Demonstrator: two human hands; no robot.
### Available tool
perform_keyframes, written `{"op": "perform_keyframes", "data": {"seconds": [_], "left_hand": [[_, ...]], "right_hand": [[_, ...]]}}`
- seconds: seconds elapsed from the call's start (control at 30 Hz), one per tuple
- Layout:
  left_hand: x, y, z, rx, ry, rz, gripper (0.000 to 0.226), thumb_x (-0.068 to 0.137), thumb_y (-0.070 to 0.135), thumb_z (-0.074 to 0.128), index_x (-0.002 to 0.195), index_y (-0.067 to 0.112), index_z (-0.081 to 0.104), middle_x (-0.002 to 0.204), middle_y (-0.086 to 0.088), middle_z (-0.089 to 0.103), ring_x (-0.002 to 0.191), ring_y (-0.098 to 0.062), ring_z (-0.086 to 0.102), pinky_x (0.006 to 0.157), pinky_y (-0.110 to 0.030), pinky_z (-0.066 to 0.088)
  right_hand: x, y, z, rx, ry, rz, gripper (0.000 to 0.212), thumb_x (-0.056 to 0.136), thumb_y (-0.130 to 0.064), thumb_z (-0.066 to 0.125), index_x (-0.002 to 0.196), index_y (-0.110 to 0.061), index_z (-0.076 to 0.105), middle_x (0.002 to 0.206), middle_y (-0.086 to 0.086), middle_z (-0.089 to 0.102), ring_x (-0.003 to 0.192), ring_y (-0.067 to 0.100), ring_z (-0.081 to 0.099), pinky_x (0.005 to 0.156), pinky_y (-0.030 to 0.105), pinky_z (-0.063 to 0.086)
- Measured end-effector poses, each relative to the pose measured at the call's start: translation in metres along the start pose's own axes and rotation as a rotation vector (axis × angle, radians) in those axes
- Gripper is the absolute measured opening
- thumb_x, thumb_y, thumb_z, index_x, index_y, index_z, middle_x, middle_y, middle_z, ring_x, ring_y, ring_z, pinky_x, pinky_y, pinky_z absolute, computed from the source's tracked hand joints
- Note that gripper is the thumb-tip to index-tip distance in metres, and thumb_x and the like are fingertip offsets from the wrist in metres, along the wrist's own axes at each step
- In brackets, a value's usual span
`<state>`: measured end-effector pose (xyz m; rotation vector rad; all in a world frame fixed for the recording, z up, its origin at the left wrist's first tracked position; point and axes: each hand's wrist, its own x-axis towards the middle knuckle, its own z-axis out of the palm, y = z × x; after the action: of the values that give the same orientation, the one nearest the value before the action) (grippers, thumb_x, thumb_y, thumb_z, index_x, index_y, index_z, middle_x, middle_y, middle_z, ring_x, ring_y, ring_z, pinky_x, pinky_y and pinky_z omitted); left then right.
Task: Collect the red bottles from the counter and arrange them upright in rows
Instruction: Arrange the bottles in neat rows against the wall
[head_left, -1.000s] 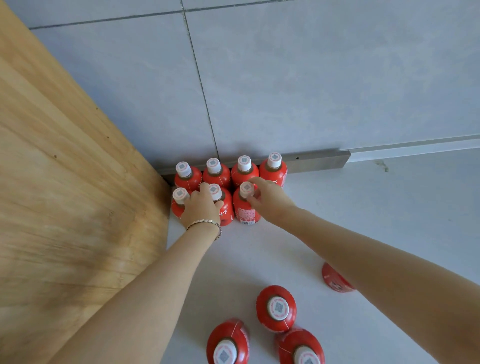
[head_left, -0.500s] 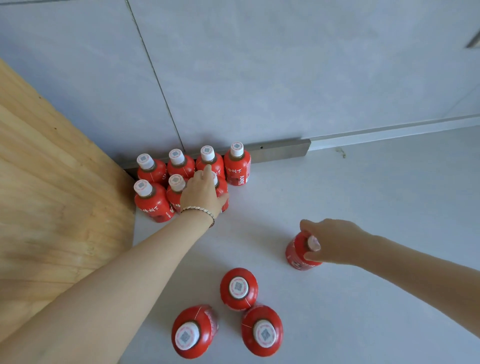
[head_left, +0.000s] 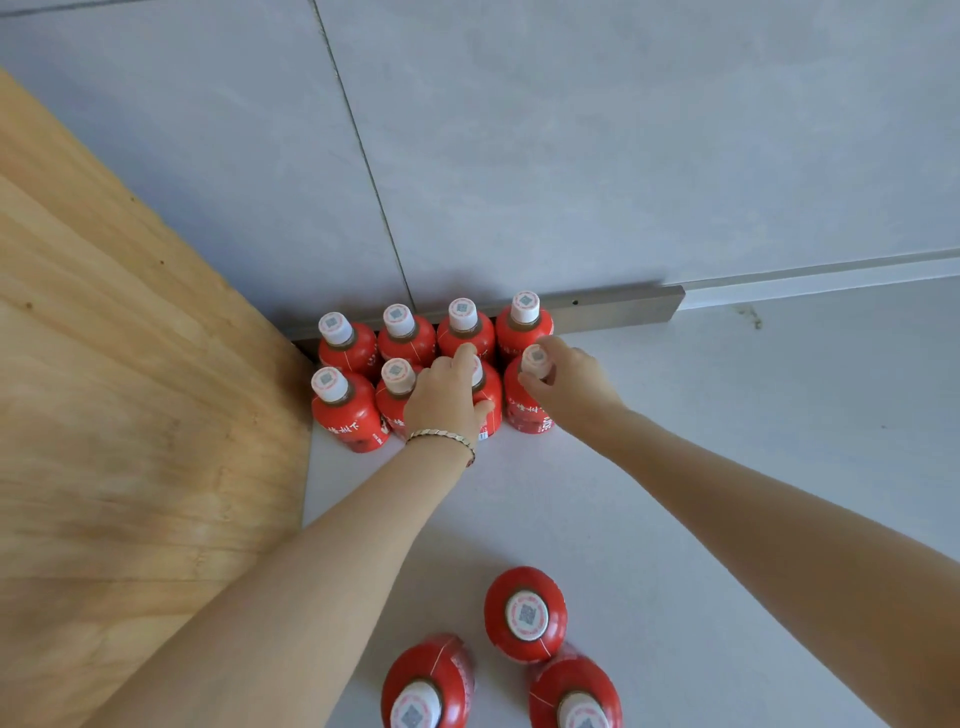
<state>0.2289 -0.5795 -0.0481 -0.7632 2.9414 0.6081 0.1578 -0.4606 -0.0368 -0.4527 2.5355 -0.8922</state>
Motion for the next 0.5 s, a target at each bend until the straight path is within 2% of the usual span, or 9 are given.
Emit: {"op": "perform_keyframes", "data": {"seconds": [0.1,0.13,0.2,0.27,0.37,0.43,0.5], "left_hand": [[0.000,-0.002,0.000,0.005,0.002,0.004,0.054,0.085,0.019,0.066,0.132,0.015,0.041,0.119,-0.013,0.055,0.113,-0.031,0.052,0.082,-0.042,0.047],[0.000,-0.002,0.000,0.012,0.004,0.005,0.053,0.085,0.019,0.066,0.132,0.015,0.041,0.119,-0.013,0.055,0.113,-0.031,0.052,0.081,-0.042,0.047],[0.000,-0.001,0.000,0.013,0.006,0.002,0.054,0.085,0.019,0.066,0.132,0.014,0.041,0.119,-0.013,0.055,0.112,-0.031,0.052,0.080,-0.041,0.047],[0.000,-0.001,0.000,0.010,0.001,0.002,0.054,0.085,0.019,0.066,0.132,0.014,0.040,0.118,-0.014,0.055,0.112,-0.031,0.053,0.080,-0.041,0.048],[-0.001,0.001,-0.004,0.028,-0.022,-0.002,0.054,0.085,0.019,0.066,0.131,0.013,0.040,0.118,-0.015,0.055,0.111,-0.033,0.053,0.078,-0.042,0.047],[-0.003,0.003,-0.009,0.054,-0.063,-0.004,0.057,0.087,0.014,0.063,0.137,0.015,0.035,0.128,-0.017,0.051,0.115,-0.035,0.053,0.080,-0.044,0.048],[-0.013,0.005,-0.015,0.160,-0.082,0.050,0.070,0.088,-0.001,0.053,0.147,0.019,0.021,0.151,-0.017,0.030,0.119,-0.036,0.052,0.082,-0.045,0.050]], "right_hand": [[0.007,0.001,0.002,0.032,-0.054,0.086,0.045,0.087,-0.025,0.057,0.130,-0.016,0.045,0.122,0.017,0.050,0.091,0.032,0.056,0.082,0.032,0.046],[0.008,0.002,0.004,0.021,-0.089,0.120,0.044,0.085,-0.028,0.058,0.126,-0.016,0.047,0.118,0.016,0.054,0.087,0.032,0.057,0.087,0.035,0.049],[0.008,0.005,0.009,0.039,-0.112,0.138,0.041,0.082,-0.031,0.059,0.119,-0.013,0.051,0.109,0.013,0.065,0.082,0.028,0.060,0.081,0.034,0.051],[0.007,0.005,0.016,0.100,-0.073,0.153,0.046,0.084,-0.031,0.061,0.123,-0.011,0.049,0.114,0.012,0.064,0.085,0.024,0.056,0.073,0.030,0.044],[0.000,0.005,0.015,0.114,-0.060,0.176,0.055,0.082,-0.036,0.065,0.125,-0.008,0.046,0.112,0.010,0.061,0.092,0.024,0.057,0.075,0.032,0.044],[-0.012,0.010,0.009,0.018,-0.137,0.152,0.054,0.082,-0.030,0.069,0.126,-0.006,0.048,0.115,0.011,0.062,0.103,0.027,0.061,0.084,0.036,0.049],[-0.033,0.012,0.001,-0.137,-0.249,0.091,0.048,0.086,-0.019,0.064,0.130,-0.006,0.049,0.124,0.012,0.061,0.110,0.028,0.060,0.094,0.035,0.048]]}}
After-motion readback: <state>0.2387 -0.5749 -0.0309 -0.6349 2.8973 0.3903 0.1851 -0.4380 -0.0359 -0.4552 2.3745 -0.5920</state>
